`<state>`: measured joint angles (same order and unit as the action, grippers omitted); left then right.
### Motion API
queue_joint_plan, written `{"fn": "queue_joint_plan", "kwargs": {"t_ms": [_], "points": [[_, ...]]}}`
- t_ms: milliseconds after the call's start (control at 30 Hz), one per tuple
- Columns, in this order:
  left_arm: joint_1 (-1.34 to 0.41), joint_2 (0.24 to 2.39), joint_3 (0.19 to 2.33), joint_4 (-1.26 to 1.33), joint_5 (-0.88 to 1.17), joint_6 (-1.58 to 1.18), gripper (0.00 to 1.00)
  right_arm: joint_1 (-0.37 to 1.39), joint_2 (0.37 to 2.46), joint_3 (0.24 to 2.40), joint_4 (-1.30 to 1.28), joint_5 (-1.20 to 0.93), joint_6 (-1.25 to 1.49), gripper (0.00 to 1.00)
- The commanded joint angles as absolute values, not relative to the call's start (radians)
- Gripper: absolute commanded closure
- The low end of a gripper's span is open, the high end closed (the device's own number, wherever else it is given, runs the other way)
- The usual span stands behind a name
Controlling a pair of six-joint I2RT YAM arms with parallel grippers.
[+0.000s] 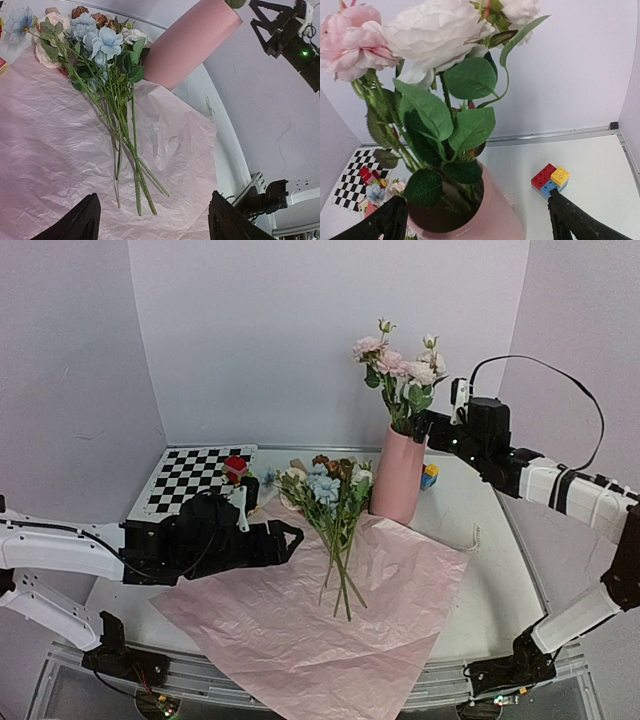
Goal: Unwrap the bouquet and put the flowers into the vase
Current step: Insert the fake flower into the vase.
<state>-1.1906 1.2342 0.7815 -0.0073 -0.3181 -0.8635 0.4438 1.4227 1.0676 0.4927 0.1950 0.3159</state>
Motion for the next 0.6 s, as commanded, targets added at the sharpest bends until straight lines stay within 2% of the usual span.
{"fn": "queue_joint_plan", "kwargs": {"t_ms": [0, 300, 433, 567], "points": [[-1.180, 1.269, 0.852, -0.027, -0.329, -0.858, 0.25, 0.444, 1.323, 1.038, 0.365, 0.086, 0.378, 0.02], [-1.069, 1.349, 0.878, -0.066, -0.242, -0.950, 0.25, 0.444, 1.136, 0.894, 0.221, -0.157, 0.469, 0.03], [-1.028, 1.396, 0.902, -0.065, -0.220, -0.971, 0.28, 0.461, 1.095, 0.826, 0.217, -0.254, 0.528, 0.15], [-1.011, 1.461, 0.939, -0.066, -0.225, -0.982, 0.34, 0.520, 1.120, 0.776, 0.220, -0.278, 0.549, 0.32]]}}
